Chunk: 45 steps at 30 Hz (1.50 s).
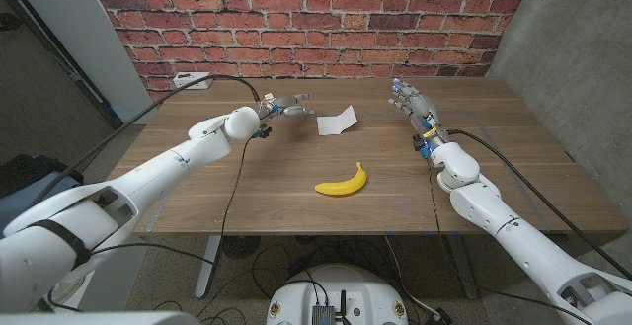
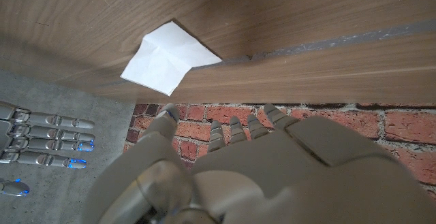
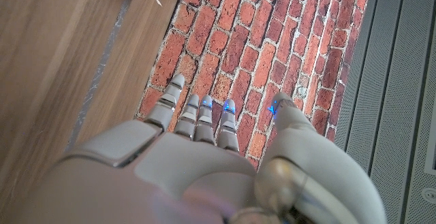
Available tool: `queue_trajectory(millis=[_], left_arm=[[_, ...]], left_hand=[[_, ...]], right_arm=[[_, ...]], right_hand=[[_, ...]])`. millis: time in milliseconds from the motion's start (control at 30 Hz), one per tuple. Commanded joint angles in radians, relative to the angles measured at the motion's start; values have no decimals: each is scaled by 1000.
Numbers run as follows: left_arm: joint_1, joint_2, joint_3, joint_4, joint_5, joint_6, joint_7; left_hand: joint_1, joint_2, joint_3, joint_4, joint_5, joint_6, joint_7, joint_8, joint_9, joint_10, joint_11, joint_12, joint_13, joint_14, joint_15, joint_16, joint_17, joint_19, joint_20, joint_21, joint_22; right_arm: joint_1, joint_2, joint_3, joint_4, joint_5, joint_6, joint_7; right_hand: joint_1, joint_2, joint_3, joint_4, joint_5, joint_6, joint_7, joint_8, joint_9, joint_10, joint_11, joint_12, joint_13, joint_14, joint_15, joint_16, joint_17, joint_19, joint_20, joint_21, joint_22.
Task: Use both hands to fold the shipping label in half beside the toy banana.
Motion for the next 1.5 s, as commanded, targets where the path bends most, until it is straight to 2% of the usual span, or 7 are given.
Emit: queue_trajectory(millis=[33,500,933,1500], left_arm=[[-39,-26,36,56,21,-25,-37],[-66,-45,77,85,50,-43,-78],[-72,-51,94,82,68,-40,-103],[-90,-59,124,93,100,-30,-147]], left_hand=[[-10,3,0,8,-4,-3,-7,-2,1,-8,3,-3,-1,-12,-25,1,3,-14,0,2,-1],[-15,2,-2,11,-5,-3,-12,-2,1,-12,0,-5,-8,-16,-28,1,4,-18,-4,3,-1],[-27,0,-6,15,-4,-5,-23,-1,1,-13,-6,-4,-25,-20,-35,3,3,-22,-10,9,-1],[-36,-1,-9,20,-3,-4,-20,0,1,-16,-5,-4,-29,-24,-33,3,3,-27,-8,11,-1]], right_arm=[[19,8,-14,12,-5,3,21],[33,13,-27,21,-5,3,43],[27,13,-30,20,-2,9,51],[45,23,-49,30,-6,-7,66]], right_hand=[[-1,10,-2,2,6,8,4,-1,2,9,0,-4,2,4,4,1,-1,-3,-3,2,3],[-2,11,-4,2,7,10,5,-4,-2,10,0,-7,-1,5,6,2,-7,-3,-2,2,3],[-3,12,-6,2,8,11,5,-8,-5,11,0,-9,-4,5,6,2,-13,-3,-2,3,3],[-4,13,-8,2,8,12,4,-13,-8,10,-1,-13,-8,3,6,3,-21,-4,-1,4,3]])
